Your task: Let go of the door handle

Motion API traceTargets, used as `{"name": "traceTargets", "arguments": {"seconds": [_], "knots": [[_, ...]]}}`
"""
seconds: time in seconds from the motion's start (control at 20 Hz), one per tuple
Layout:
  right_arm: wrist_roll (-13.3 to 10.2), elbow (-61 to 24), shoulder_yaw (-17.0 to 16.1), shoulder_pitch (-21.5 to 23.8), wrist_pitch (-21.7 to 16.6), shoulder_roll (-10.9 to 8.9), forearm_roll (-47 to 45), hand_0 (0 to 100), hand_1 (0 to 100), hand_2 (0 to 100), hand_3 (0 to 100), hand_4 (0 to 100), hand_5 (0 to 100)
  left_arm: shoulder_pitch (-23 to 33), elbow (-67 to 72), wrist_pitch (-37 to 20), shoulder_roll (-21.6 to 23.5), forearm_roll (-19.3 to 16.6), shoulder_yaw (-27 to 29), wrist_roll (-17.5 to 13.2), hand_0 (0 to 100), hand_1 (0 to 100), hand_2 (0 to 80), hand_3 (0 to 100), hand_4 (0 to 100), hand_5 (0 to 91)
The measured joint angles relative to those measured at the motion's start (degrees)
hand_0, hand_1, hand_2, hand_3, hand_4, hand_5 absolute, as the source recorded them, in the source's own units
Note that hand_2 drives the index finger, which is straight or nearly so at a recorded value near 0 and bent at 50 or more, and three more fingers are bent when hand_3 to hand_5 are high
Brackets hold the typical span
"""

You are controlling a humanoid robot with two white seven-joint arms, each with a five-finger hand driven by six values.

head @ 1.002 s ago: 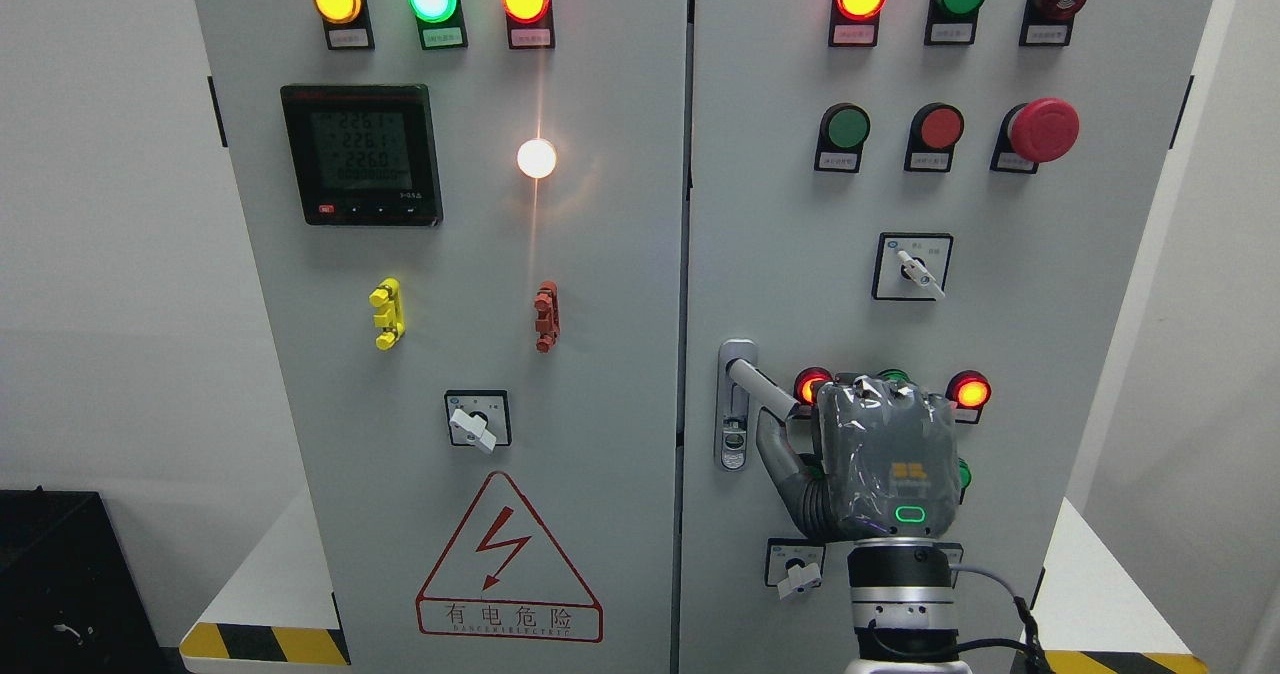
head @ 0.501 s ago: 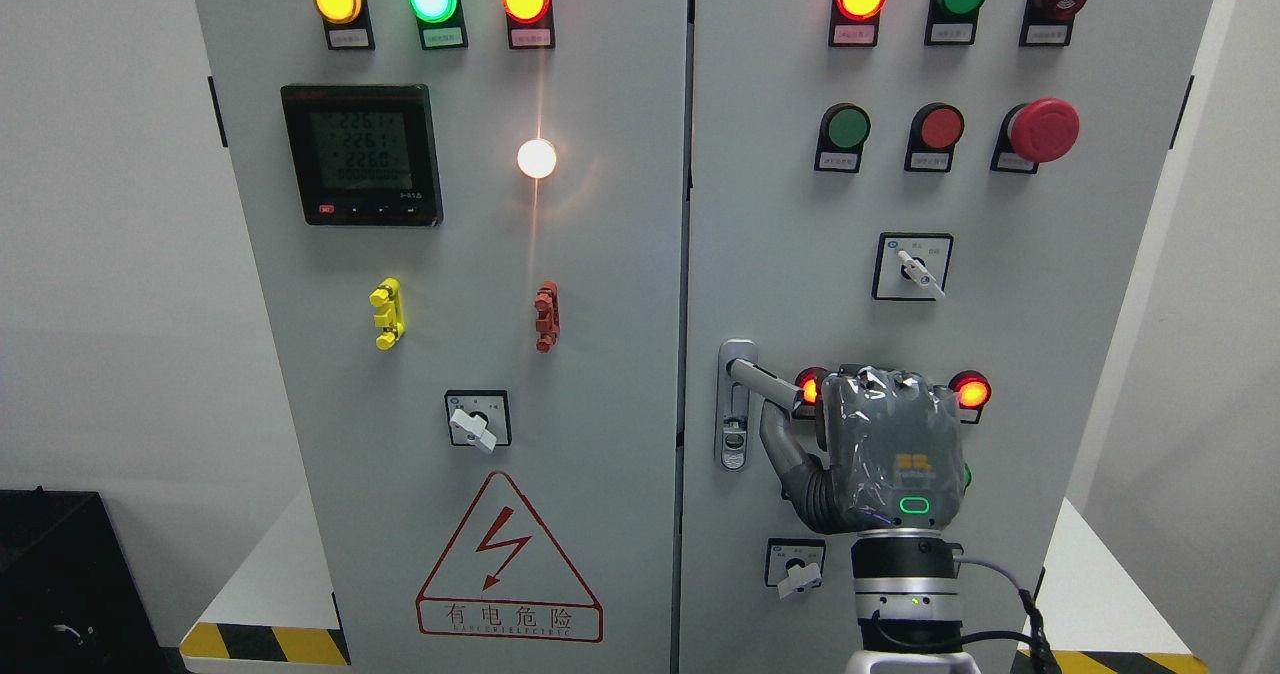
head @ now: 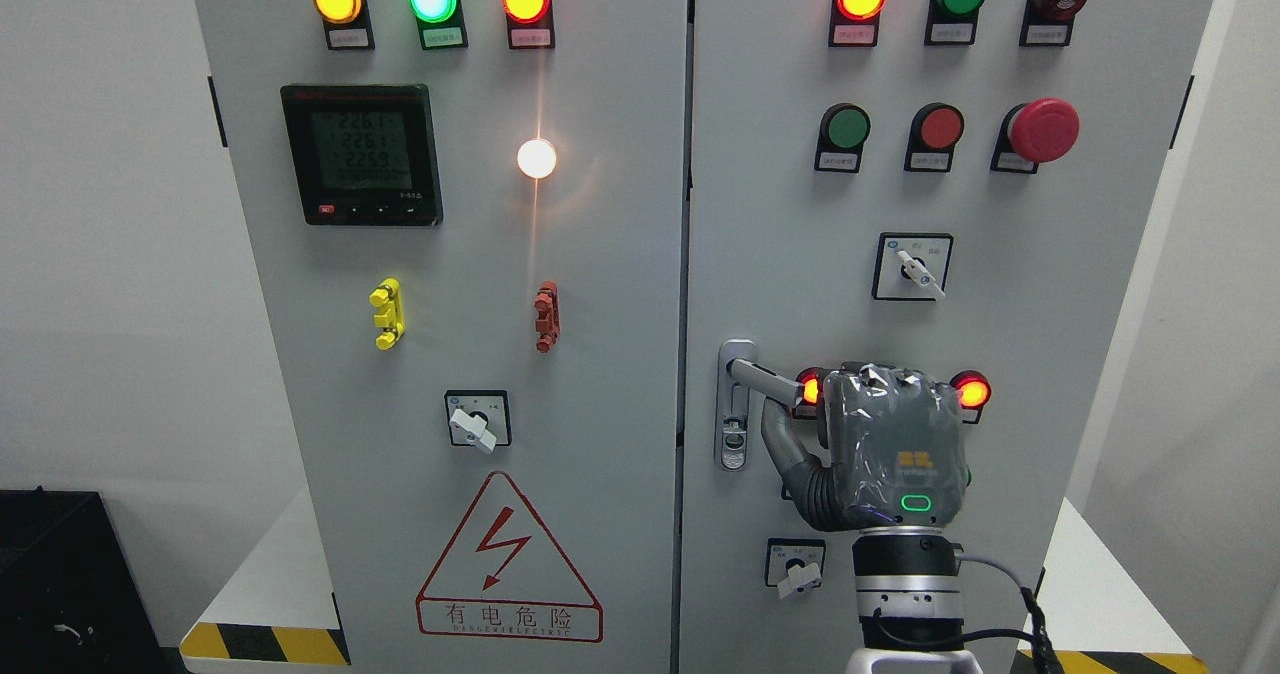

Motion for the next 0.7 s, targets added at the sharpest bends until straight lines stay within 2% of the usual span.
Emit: {"name": "traceTargets", "arguments": {"seconds": [0.7], "knots": [[-0.08, -0.50, -0.02, 0.21, -0.17, 0.00, -0.13, 53, 44, 100, 100, 100, 100, 0.00, -0.01, 0.00, 0.00, 0.02, 0.00, 0.00, 12, 56, 0.0, 0, 0, 0.0]]}}
